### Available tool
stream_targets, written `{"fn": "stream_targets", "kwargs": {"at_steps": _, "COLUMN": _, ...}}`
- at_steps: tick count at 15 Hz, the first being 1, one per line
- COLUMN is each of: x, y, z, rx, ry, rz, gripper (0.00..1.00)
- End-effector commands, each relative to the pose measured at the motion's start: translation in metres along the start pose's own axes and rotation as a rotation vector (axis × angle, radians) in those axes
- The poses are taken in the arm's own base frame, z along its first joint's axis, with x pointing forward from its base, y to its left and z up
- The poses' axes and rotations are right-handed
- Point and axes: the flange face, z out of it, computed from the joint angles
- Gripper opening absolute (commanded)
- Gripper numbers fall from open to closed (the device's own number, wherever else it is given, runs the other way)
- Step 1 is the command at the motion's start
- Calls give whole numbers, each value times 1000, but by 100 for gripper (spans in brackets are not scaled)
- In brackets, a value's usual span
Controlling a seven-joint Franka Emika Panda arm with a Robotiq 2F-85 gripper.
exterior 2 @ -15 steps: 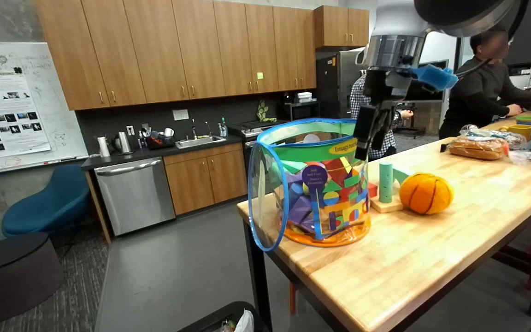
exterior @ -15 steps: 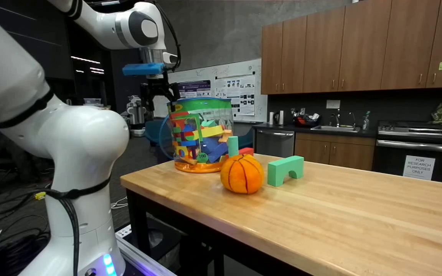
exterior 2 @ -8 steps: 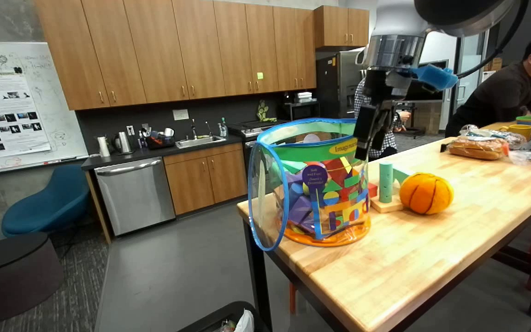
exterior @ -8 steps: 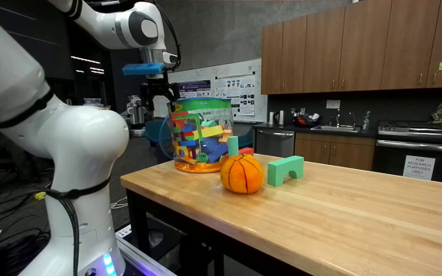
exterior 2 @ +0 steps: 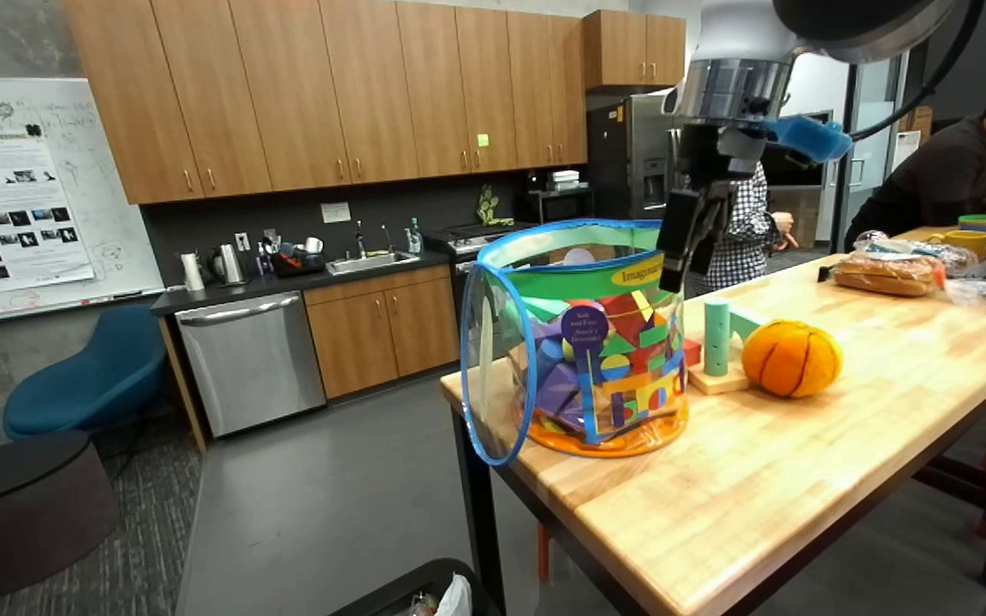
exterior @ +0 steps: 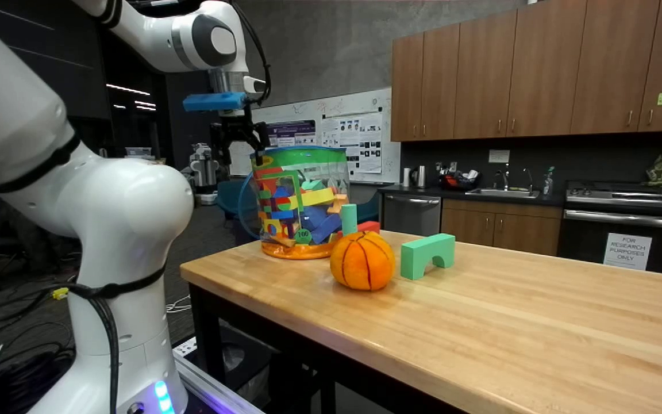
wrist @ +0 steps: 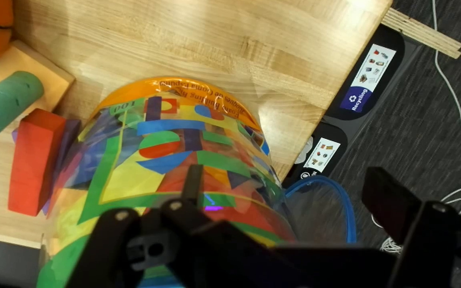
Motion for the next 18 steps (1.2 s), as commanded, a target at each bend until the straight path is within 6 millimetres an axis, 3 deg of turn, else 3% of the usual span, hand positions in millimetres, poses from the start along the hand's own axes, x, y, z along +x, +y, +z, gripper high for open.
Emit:
{"fn": "stream_targets", "kwargs": {"at_steps": 1, "x": -26, "y": 5, "z": -49, "rx": -56, "ry": 53, "rz": -23, "gripper": 100}}
{"fn": "stream_targets", "kwargs": {"at_steps": 6, "x": -68, "y": 7, "z": -127, "rx": -210, "ry": 91, "rz": -53, "gripper": 100}}
{"fn": "stream_targets", "kwargs": {"at_steps": 10, "x": -75, "y": 4, "z": -173, "rx": -274, "ry": 192, "rz": -94, "gripper": 100}}
{"fn": "stream_targets", "kwargs": {"at_steps": 11, "x": -77, "y": 3, "z": -159, "rx": -239, "ry": 168, "rz": -72, "gripper": 100}}
{"fn": "stream_targets", "kwargs": {"at_steps": 13, "x": -79, "y": 1, "z": -170, "rx": -248, "ry": 194, "rz": -76, "gripper": 100}}
{"fn": "stream_targets", "kwargs": {"at_steps": 18, "x": -78, "y": 1, "z": -175, "rx": -248, "ry": 191, "rz": -86, "gripper": 100}}
